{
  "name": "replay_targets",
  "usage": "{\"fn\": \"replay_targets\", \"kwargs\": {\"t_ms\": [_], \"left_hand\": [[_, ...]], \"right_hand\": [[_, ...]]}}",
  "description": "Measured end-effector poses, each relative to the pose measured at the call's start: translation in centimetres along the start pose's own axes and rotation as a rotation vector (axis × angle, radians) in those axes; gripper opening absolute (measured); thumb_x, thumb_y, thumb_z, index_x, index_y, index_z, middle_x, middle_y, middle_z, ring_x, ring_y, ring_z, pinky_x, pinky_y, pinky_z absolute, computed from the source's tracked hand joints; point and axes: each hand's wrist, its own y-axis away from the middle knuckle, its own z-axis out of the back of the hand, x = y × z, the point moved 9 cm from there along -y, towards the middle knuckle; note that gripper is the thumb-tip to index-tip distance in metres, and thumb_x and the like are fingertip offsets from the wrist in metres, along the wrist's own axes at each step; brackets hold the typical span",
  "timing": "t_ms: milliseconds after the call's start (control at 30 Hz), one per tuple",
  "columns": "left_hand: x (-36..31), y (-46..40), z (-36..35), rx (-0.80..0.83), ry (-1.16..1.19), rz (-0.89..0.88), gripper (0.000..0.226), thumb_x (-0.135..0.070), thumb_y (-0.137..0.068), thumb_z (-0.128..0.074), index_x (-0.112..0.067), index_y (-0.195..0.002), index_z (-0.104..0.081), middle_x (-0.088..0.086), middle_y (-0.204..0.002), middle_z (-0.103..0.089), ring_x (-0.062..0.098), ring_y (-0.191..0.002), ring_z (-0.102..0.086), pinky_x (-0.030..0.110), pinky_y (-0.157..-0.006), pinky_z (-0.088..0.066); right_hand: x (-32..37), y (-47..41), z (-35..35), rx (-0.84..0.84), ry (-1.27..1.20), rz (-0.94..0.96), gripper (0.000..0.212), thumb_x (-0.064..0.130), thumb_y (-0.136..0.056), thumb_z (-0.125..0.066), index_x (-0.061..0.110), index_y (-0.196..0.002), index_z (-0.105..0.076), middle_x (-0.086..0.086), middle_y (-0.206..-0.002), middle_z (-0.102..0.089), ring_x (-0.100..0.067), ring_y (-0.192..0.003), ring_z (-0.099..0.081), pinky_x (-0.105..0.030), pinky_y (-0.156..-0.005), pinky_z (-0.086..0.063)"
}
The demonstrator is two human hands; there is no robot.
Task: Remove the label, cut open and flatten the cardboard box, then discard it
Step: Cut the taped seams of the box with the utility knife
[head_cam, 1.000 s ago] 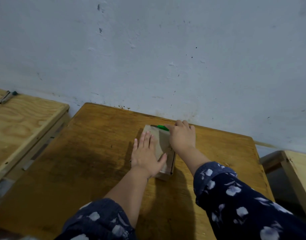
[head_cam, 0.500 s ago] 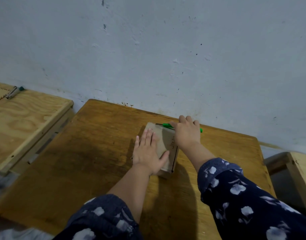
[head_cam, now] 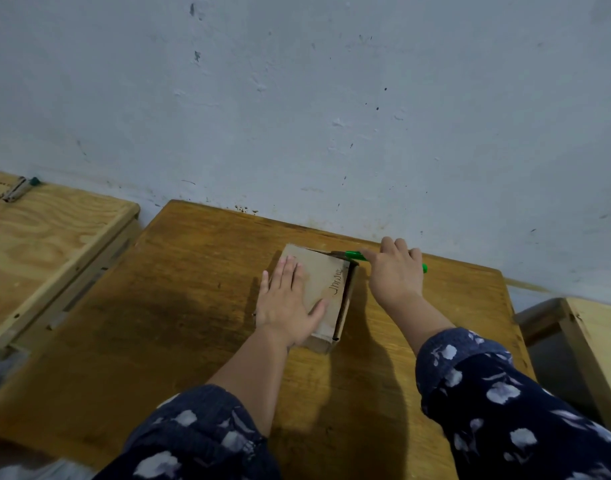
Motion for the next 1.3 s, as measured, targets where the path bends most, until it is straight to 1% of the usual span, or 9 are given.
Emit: {"fn": "replay_targets", "kwargs": {"t_ms": [167,367,467,600,733,900,1033,1167,1300], "left_hand": [[-0.1,0.3,0.1,-0.022,0.042,-0.013,0.083,-0.067,-0.091,-0.017,-0.016,-0.153,0.0,0.003,-0.161,0.012,0.016,-0.146,0.02,0.042,-0.119,0.011],[0.0,0.0,0.0,0.06,0.103,-0.021,0.088,-0.07,-0.089,-0.025,-0.016,-0.154,0.001,0.001,-0.161,0.014,0.014,-0.146,0.019,0.041,-0.119,0.008],[0.6,0.3,0.5,0.12,0.206,-0.107,0.097,-0.076,-0.084,-0.032,-0.017,-0.154,-0.001,-0.004,-0.161,0.01,0.01,-0.146,0.014,0.04,-0.12,0.006],[2.6,2.0,1.0,0.156,0.113,-0.266,0.112,-0.088,-0.07,-0.031,-0.021,-0.154,0.001,-0.01,-0.16,0.007,0.005,-0.146,0.009,0.037,-0.119,0.006],[3.5,2.9,1.2,0.184,0.127,-0.429,0.118,-0.094,-0.062,-0.031,-0.024,-0.154,-0.005,-0.013,-0.159,0.004,0.001,-0.145,0.005,0.039,-0.121,0.002],[3.9,3.7,1.4,0.152,-0.004,-0.598,0.105,-0.075,-0.077,-0.05,-0.022,-0.153,-0.001,-0.01,-0.16,0.007,0.005,-0.146,0.004,0.038,-0.121,0.002],[3.3,3.1,1.5,0.086,0.066,-0.516,0.101,-0.07,-0.081,-0.052,-0.018,-0.154,-0.006,-0.004,-0.161,0.001,0.01,-0.148,0.001,0.035,-0.12,0.002],[2.3,2.6,1.0,0.039,0.152,-0.441,0.104,-0.073,-0.078,-0.052,-0.017,-0.154,-0.007,-0.002,-0.162,0.0,0.013,-0.148,0.0,0.034,-0.119,-0.001],[3.2,2.7,0.9,0.069,0.124,-0.537,0.099,-0.066,-0.081,-0.056,-0.021,-0.153,-0.006,-0.005,-0.161,0.003,0.01,-0.148,0.003,0.034,-0.117,0.004]], "right_hand": [[1.1,-0.6,-0.3,0.023,-0.02,0.013,0.049,0.013,-0.092,-0.042,0.033,-0.137,-0.045,-0.008,-0.123,-0.049,-0.03,-0.118,-0.041,-0.042,-0.094,-0.032],[1.3,-0.4,-0.8,0.027,-0.027,-0.005,0.052,0.015,-0.09,-0.045,0.035,-0.138,-0.043,-0.007,-0.124,-0.05,-0.029,-0.12,-0.041,-0.042,-0.095,-0.033],[1.0,0.3,-0.7,0.03,-0.055,-0.039,0.052,0.015,-0.09,-0.046,0.035,-0.137,-0.045,-0.007,-0.124,-0.052,-0.028,-0.121,-0.041,-0.042,-0.092,-0.034],[0.2,2.6,-0.1,0.02,-0.065,-0.124,0.048,0.014,-0.09,-0.043,0.034,-0.132,-0.051,-0.005,-0.117,-0.056,-0.027,-0.115,-0.044,-0.041,-0.088,-0.033],[-0.7,4.8,0.1,0.04,-0.054,-0.205,0.047,0.019,-0.09,-0.042,0.036,-0.134,-0.049,-0.003,-0.115,-0.057,-0.026,-0.112,-0.045,-0.042,-0.088,-0.034],[-1.2,6.0,0.5,0.044,-0.104,-0.335,0.046,0.016,-0.094,-0.039,0.039,-0.132,-0.051,-0.002,-0.116,-0.058,-0.026,-0.115,-0.045,-0.043,-0.09,-0.032],[0.3,7.9,1.3,-0.012,-0.204,-0.408,0.044,0.016,-0.094,-0.041,0.036,-0.131,-0.053,-0.002,-0.114,-0.059,-0.026,-0.113,-0.047,-0.041,-0.086,-0.031],[3.5,10.9,1.0,0.006,-0.318,-0.376,0.038,0.025,-0.097,-0.042,0.036,-0.132,-0.053,-0.001,-0.116,-0.06,-0.023,-0.112,-0.047,-0.037,-0.081,-0.028],[5.0,13.5,1.1,-0.062,-0.317,-0.323,0.036,0.024,-0.097,-0.044,0.038,-0.127,-0.057,0.004,-0.109,-0.061,-0.021,-0.103,-0.049,-0.034,-0.073,-0.025]]}}
